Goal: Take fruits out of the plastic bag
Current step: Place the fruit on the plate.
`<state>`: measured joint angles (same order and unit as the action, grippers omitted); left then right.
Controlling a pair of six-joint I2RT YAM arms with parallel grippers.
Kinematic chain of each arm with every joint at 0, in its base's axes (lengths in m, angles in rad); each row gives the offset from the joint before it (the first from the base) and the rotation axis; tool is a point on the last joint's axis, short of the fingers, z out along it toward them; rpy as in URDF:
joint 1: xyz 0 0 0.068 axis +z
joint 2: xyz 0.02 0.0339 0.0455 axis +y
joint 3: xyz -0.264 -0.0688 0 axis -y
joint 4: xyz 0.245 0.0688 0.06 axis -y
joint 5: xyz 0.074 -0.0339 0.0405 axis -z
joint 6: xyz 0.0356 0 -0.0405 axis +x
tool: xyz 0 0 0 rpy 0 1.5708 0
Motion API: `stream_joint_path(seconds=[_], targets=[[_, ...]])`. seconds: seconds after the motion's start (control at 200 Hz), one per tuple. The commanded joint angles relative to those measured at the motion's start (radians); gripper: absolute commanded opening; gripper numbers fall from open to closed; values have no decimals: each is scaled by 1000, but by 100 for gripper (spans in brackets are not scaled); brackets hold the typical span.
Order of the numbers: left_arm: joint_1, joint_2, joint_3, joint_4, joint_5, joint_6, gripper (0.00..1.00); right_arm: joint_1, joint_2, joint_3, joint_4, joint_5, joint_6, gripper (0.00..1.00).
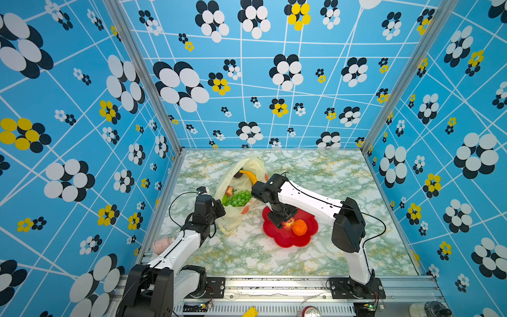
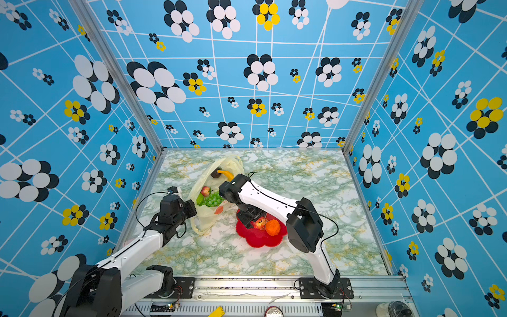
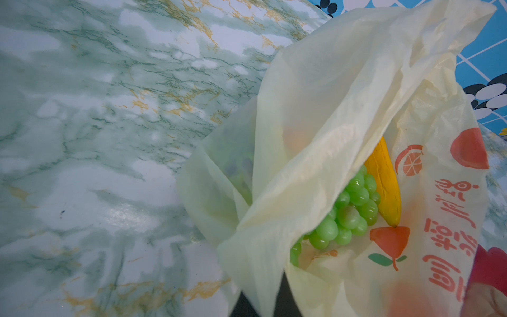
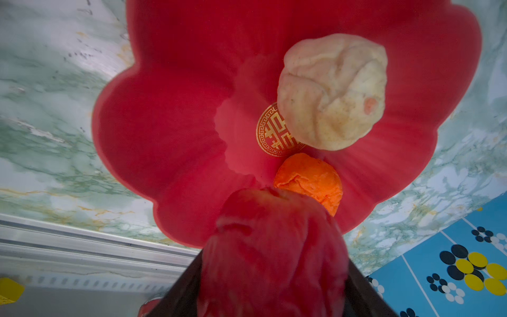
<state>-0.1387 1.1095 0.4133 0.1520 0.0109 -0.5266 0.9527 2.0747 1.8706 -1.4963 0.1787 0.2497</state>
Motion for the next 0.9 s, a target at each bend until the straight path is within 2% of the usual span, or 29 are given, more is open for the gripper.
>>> stream_joint_path(seconds=[0.0, 0.895], targets=[[-2, -16, 4, -20, -14, 22, 0, 16, -7, -27, -47, 7, -17, 56], [-1, -37, 3, -33, -26, 29, 0, 23, 108, -78, -30, -25, -85, 59]])
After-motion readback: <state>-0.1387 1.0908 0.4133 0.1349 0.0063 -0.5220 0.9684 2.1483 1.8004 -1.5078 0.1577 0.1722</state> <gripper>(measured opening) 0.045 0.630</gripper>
